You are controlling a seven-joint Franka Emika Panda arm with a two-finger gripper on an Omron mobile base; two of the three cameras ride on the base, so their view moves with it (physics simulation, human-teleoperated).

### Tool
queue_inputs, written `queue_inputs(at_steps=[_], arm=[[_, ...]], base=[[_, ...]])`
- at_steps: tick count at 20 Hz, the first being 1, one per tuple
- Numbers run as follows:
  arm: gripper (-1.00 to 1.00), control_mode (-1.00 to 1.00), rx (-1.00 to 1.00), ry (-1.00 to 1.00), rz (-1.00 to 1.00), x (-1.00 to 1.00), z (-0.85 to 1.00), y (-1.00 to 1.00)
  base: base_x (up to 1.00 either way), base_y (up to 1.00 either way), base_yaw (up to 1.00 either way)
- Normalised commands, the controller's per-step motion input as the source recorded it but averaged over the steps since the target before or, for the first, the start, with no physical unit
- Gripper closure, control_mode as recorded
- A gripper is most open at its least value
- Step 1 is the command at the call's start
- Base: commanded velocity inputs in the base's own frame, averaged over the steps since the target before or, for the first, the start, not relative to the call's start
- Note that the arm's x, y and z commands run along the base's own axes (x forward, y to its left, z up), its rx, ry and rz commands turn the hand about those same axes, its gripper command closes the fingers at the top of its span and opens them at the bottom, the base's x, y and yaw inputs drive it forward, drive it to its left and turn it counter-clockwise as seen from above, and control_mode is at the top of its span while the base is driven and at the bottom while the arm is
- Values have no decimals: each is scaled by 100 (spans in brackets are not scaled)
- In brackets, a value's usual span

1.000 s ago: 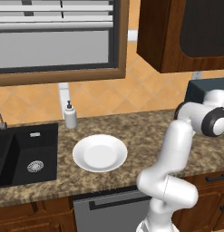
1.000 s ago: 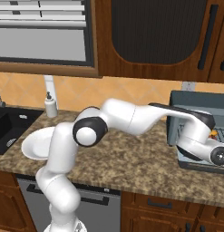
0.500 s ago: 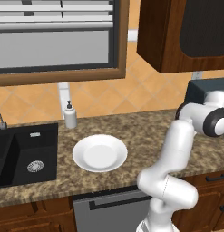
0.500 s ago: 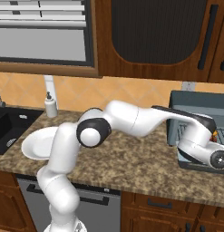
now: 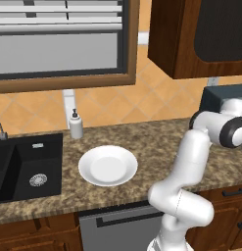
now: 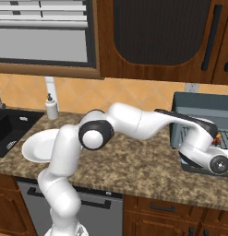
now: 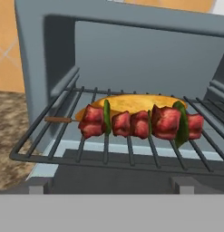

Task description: Pick up the kebab skewer and baguette bread, and place them inside the toaster oven. Close the toaster oven door and start by setting the timer.

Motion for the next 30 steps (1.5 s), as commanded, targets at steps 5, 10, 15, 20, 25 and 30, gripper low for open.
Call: queue_inputs(at_steps=[5, 10, 15, 20, 25, 30], arm=[[-100, -100, 2, 0, 0, 19, -1, 0], [-100, -100, 9, 1, 0, 11, -3, -6], [-100, -100, 7, 2, 0, 9, -8, -4], [-100, -100, 0, 0, 0, 23, -1, 0], [-100, -100, 0, 0, 0, 30, 0, 0], [-100, -100, 0, 0, 0, 32, 0, 0]], base=[[0, 0, 0], [0, 0, 0], [0, 0, 0], [0, 0, 0], [0, 0, 0], [0, 0, 0]])
